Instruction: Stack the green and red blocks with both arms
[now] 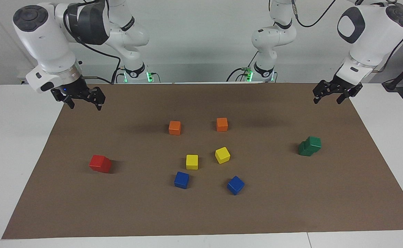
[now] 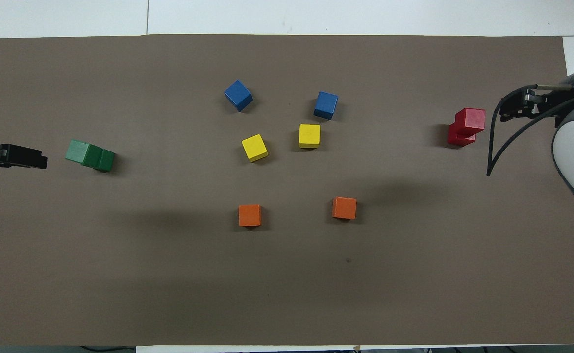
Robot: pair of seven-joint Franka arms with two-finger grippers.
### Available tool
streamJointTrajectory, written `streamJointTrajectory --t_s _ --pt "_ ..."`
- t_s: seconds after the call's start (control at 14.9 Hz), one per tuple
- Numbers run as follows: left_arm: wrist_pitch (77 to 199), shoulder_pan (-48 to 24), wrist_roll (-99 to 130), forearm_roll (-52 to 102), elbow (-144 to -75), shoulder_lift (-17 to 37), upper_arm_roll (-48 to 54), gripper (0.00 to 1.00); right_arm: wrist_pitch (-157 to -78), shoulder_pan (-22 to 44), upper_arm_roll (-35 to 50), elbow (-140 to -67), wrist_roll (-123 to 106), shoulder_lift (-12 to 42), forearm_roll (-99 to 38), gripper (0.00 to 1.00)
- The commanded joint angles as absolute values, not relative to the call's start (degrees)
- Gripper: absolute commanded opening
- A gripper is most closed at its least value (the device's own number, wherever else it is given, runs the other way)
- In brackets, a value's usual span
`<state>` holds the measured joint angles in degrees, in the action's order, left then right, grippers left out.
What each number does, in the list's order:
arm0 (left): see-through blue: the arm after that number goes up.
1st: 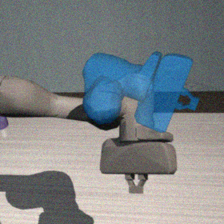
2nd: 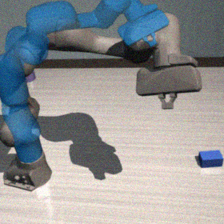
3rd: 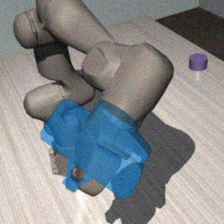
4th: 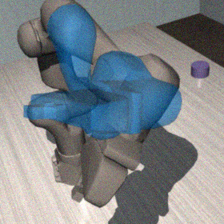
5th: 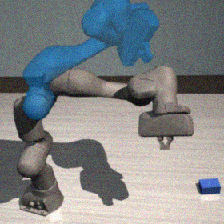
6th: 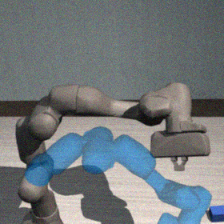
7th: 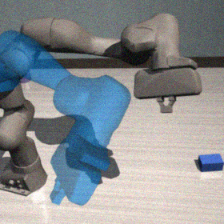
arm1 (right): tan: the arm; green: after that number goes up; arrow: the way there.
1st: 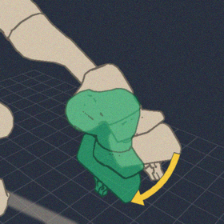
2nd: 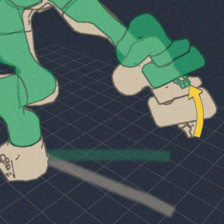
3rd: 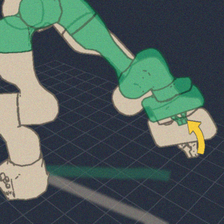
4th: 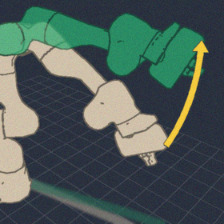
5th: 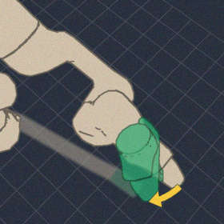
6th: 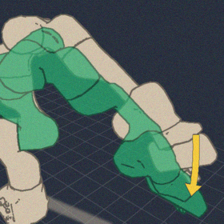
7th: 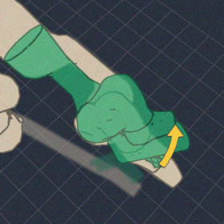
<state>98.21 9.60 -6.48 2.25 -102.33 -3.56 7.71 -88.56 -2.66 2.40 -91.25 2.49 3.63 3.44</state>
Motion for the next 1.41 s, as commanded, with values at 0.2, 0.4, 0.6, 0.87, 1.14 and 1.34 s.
streamJointTrajectory --t_s 0.2,0.4,0.6,0.87,1.14,1.34 --pt "96.0 6.9 -2.1 2.5 -101.0 -3.7 6.5 1.00 -86.8 -2.8 1.7 -91.3 0.6 2.2 1.4 1.00" --pt "95.5 6.9 -2.2 2.5 -101.4 -4.5 5.9 1.00 -87.4 0.9 -1.9 -91.5 0.8 2.1 1.2 1.00" --pt "95.5 6.6 -2.0 2.5 -101.7 -4.6 5.8 1.00 -87.7 3.9 -5.5 -91.5 0.6 2.2 1.1 1.00" --pt "95.4 6.2 -1.9 2.5 -100.5 -4.3 5.9 1.00 -88.1 3.9 -6.6 -91.5 -0.3 2.2 1.1 1.00" --pt "92.2 5.3 -1.9 2.1 -96.3 -3.6 6.5 1.00 -87.5 4.0 -6.6 -91.4 -0.4 2.2 0.6 1.00" --pt "92.5 4.8 -1.9 1.9 -95.7 -3.4 7.2 1.00 -88.1 4.0 -6.6 -91.4 -0.4 2.2 1.6 1.00"
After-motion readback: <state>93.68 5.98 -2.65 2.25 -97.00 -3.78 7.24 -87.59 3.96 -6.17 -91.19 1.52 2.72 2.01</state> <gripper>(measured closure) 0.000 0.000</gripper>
